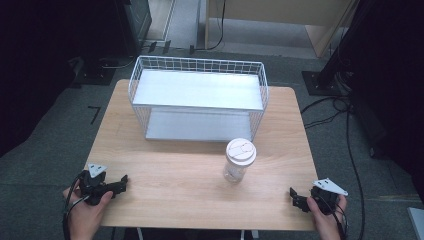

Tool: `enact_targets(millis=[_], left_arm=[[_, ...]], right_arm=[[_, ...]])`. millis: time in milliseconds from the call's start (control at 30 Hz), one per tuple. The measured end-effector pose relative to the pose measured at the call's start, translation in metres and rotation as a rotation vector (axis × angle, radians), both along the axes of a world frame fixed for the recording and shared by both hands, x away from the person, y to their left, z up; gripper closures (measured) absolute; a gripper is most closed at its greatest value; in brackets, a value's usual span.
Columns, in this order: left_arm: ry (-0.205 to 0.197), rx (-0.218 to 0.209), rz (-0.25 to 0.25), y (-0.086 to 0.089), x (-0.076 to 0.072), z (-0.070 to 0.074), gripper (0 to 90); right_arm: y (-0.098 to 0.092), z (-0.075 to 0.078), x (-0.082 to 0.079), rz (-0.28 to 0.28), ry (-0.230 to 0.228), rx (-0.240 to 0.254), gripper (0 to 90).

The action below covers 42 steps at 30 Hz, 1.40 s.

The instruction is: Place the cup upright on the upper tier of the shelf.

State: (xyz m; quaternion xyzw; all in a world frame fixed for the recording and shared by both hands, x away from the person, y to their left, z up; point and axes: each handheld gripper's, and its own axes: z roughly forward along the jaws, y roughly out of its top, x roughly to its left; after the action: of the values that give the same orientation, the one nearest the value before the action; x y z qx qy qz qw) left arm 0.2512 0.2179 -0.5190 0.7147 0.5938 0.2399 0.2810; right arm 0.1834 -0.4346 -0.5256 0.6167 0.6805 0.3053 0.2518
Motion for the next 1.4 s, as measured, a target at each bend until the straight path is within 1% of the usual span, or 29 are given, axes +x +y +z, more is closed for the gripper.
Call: enact_targets(millis=[67, 100, 133, 167, 200, 233, 300, 400, 567, 700, 800, 833, 867, 967, 1067, 1100, 1200, 1267, 1300, 1400], left_arm=[[0.0, 0.0, 0.0, 0.0, 0.0, 0.0, 0.0], [0.0, 0.0, 0.0, 0.0, 0.0, 0.0, 0.0], [0.0, 0.0, 0.0, 0.0, 0.0, 0.0, 0.0], [0.0, 0.0, 0.0, 0.0, 0.0, 0.0, 0.0], [0.0, 0.0, 0.0, 0.0, 0.0, 0.0, 0.0], [0.0, 0.0, 0.0, 0.0, 0.0, 0.0, 0.0], [0.0, 0.0, 0.0, 0.0, 0.0, 0.0, 0.0], [0.003, 0.001, -0.008, 0.001, 0.003, 0.0, 0.0], [0.005, 0.001, -0.007, 0.001, 0.004, 0.0, 0.0], [0.003, -0.001, -0.007, 0.001, 0.005, 0.0, 0.0], [0.001, -0.002, -0.007, 0.001, 0.006, 0.0, 0.0], [0.001, -0.002, -0.007, 0.001, 0.006, 0.0, 0.0], [0.001, -0.002, -0.007, 0.001, 0.006, 0.0, 0.0], [0.0, -0.002, -0.007, 0.001, 0.006, 0.0, 0.0], [0.001, -0.002, -0.007, 0.001, 0.006, 0.0, 0.0], [0.001, -0.002, -0.007, 0.001, 0.006, 0.0, 0.0], [0.002, 0.001, -0.012, 0.002, 0.007, 0.0, 0.0], [0.002, 0.002, -0.014, 0.002, 0.007, 0.0, 0.0], [0.002, 0.002, -0.015, 0.002, 0.007, 0.0, 0.0], [0.003, 0.002, -0.016, 0.002, 0.008, 0.0, 0.0]], right_arm=[[0.0, 0.0, 0.0, 0.011, 0.003, 0.01, 0.0], [0.0, 0.001, 0.001, 0.029, -0.003, 0.05, 0.0], [0.0, 0.001, 0.001, 0.029, -0.003, 0.05, 0.0], [0.0, 0.002, 0.002, 0.027, -0.006, 0.071, 0.0], [0.001, 0.003, 0.002, 0.028, -0.007, 0.074, 0.0], [0.001, 0.003, 0.002, 0.028, -0.007, 0.074, 0.0], [0.008, 0.005, 0.002, 0.037, -0.006, 0.061, 0.0], [0.014, 0.007, 0.002, 0.05, -0.01, 0.054, 0.0], [0.027, 0.012, 0.001, 0.074, -0.015, 0.047, 0.0], [0.035, 0.012, 0.005, 0.097, -0.015, 0.074, 0.1], [0.044, 0.012, 0.006, 0.115, -0.015, 0.106, 0.3], [0.044, 0.012, 0.006, 0.115, -0.015, 0.106, 0.3], [0.052, 0.012, 0.007, 0.136, -0.021, 0.106, 0.3], [0.063, 0.013, 0.008, 0.162, -0.024, 0.11, 0.3], [0.072, 0.013, 0.012, 0.187, -0.025, 0.097, 0.3], [0.072, 0.013, 0.012, 0.187, -0.025, 0.097, 0.3], [0.081, 0.016, 0.014, 0.195, -0.033, 0.092, 0.3], [0.084, 0.017, 0.014, 0.198, -0.035, 0.092, 0.3], [0.09, 0.017, 0.012, 0.203, -0.035, 0.092, 0.3], [0.097, 0.017, 0.011, 0.217, -0.038, 0.086, 0.3]])
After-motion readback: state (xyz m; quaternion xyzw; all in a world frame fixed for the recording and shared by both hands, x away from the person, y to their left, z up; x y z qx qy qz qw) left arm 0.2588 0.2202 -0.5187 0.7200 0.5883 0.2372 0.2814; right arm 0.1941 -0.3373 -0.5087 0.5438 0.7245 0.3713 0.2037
